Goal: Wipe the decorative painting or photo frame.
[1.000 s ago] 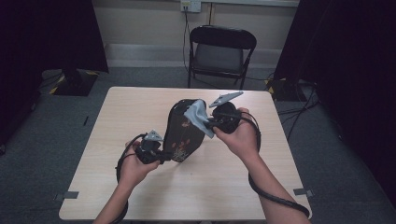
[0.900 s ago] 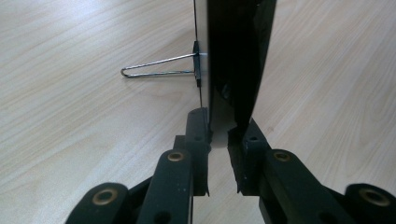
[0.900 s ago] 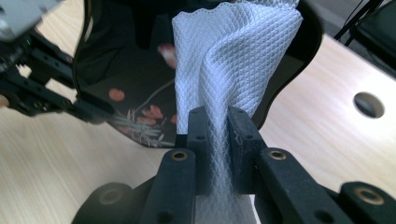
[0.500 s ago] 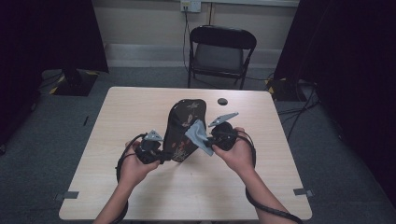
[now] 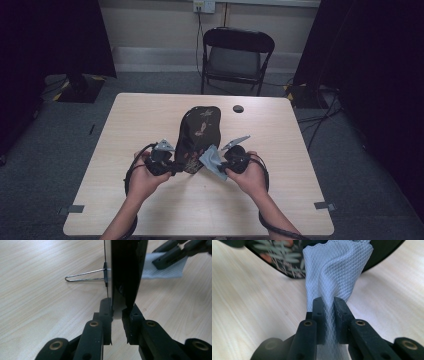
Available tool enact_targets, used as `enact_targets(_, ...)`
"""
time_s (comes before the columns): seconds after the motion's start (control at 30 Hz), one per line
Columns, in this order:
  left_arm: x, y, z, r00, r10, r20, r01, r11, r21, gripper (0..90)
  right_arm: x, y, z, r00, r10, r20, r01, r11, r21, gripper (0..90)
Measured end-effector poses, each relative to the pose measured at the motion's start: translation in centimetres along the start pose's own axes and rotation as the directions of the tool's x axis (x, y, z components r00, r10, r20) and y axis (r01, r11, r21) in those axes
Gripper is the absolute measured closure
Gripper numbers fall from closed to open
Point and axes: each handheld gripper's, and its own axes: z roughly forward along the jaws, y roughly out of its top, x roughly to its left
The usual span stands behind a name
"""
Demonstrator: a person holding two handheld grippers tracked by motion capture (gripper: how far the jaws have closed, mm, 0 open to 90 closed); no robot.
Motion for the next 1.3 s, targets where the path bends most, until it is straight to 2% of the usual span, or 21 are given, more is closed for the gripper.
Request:
enact_targets(0.2,0.0,0.0,0.0,1.0,-0.003,-0.003,0.003,1.0,0.005,78.5,-0.1,-1.3,1.5,0.9998,0.013,-0.012,-0.013,0.999,0.044,81.1)
enact_targets(0.4,-0.1,0.0,0.0,1.0,-0.005,-0.004,0.005,1.0,0.008,78.5,-0.1,-1.7,1.5,1.0,0.009,-0.003,-0.009,0.998,0.062,81.1)
enact_targets(0.5,0.0,0.0,0.0,1.0,-0.002,-0.002,0.002,1.0,0.002,78.5,-0.2,-1.4,0.5,1.0,0.005,0.005,-0.005,0.999,0.043,81.1)
enact_targets(0.53,0.0,0.0,0.0,1.0,-0.002,-0.002,0.002,1.0,0.004,78.5,-0.4,-0.7,-0.8,0.9999,0.0,0.014,0.0,1.0,0.015,81.1)
enact_targets(0.67,-0.1,0.0,0.0,1.0,-0.002,-0.002,0.002,1.0,0.003,78.5,-0.5,0.3,-2.9,0.9994,-0.01,0.033,0.011,1.0,-0.024,81.1)
enact_targets(0.7,-0.1,0.0,0.0,1.0,-0.004,-0.004,0.004,1.0,0.007,78.5,-0.6,1.2,-4.4,0.999,-0.014,0.043,0.016,0.998,-0.054,81.1)
enact_targets(0.73,-0.1,0.0,0.0,1.0,-0.004,-0.004,0.004,1.0,0.007,78.5,-0.6,1.2,-4.4,0.999,-0.014,0.043,0.016,0.998,-0.054,81.1)
enact_targets(0.87,-0.1,0.0,0.0,1.0,-0.003,-0.003,0.003,1.0,0.004,78.5,-0.6,3.5,-7.3,0.9977,-0.028,0.061,0.036,0.991,-0.127,81.1)
enact_targets(1.0,-0.1,0.0,0.0,1.0,-0.001,-0.003,0.001,1.0,0.003,78.5,0.0,5.5,-9.8,0.9976,-0.041,0.056,0.051,0.978,-0.204,81.1)
enact_targets(1.17,0.0,0.1,0.0,1.0,-0.001,-0.001,0.001,1.0,0.005,78.5,1.0,6.9,-10.6,0.9958,-0.068,0.061,0.08,0.968,-0.237,81.1)
enact_targets(1.3,0.0,0.1,0.1,1.0,-0.001,-0.001,0.001,1.0,0.001,78.5,1.3,7.0,-10.2,0.9958,-0.072,0.058,0.083,0.969,-0.232,81.0)
